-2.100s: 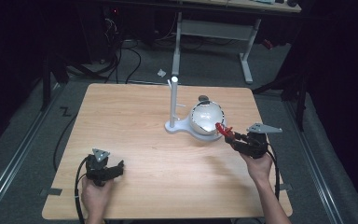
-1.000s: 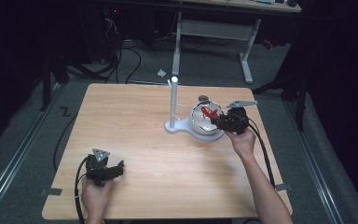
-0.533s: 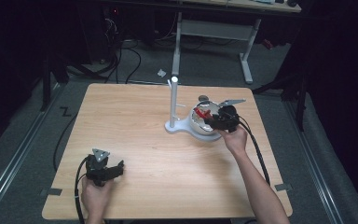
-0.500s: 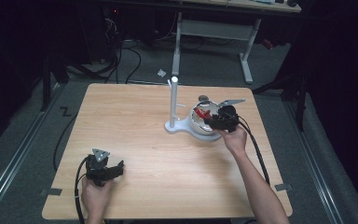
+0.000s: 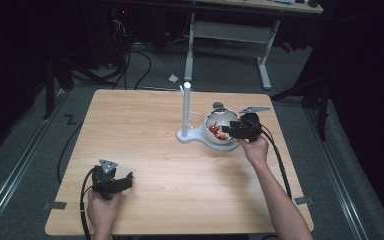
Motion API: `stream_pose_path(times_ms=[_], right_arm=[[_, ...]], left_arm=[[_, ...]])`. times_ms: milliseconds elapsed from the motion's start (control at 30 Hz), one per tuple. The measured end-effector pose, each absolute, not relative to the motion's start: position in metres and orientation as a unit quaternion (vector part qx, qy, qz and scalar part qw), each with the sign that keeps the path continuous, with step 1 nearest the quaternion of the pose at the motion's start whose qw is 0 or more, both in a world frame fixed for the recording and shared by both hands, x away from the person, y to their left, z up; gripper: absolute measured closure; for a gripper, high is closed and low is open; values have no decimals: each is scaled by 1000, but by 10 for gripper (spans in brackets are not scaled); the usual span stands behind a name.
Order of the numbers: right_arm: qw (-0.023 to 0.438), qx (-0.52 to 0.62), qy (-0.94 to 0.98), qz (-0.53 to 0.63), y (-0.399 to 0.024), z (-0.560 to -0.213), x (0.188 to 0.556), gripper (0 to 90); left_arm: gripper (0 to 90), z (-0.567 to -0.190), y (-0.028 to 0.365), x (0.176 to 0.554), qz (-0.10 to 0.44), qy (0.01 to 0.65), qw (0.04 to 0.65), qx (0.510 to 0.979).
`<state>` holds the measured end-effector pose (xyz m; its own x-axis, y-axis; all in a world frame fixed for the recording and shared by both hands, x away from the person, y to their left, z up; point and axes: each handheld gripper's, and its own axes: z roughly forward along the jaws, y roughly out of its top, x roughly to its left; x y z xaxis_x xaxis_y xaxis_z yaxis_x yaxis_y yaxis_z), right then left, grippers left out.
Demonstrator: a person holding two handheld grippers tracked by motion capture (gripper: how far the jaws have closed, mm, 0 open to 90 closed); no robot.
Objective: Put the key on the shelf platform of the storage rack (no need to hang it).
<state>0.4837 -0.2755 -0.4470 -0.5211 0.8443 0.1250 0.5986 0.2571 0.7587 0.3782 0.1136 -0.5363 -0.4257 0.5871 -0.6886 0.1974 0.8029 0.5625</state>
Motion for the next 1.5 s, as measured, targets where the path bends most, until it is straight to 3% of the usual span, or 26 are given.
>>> stream_pose_path(times_ms=[433, 1500], right_arm=[[167, 463, 771, 404, -296, -433, 463, 442], [183, 485, 741, 426, -341, -425, 423, 475]], left_arm=[[182, -536, 114, 378, 203, 819, 480, 240], [182, -536, 114, 378, 203, 819, 479, 239]])
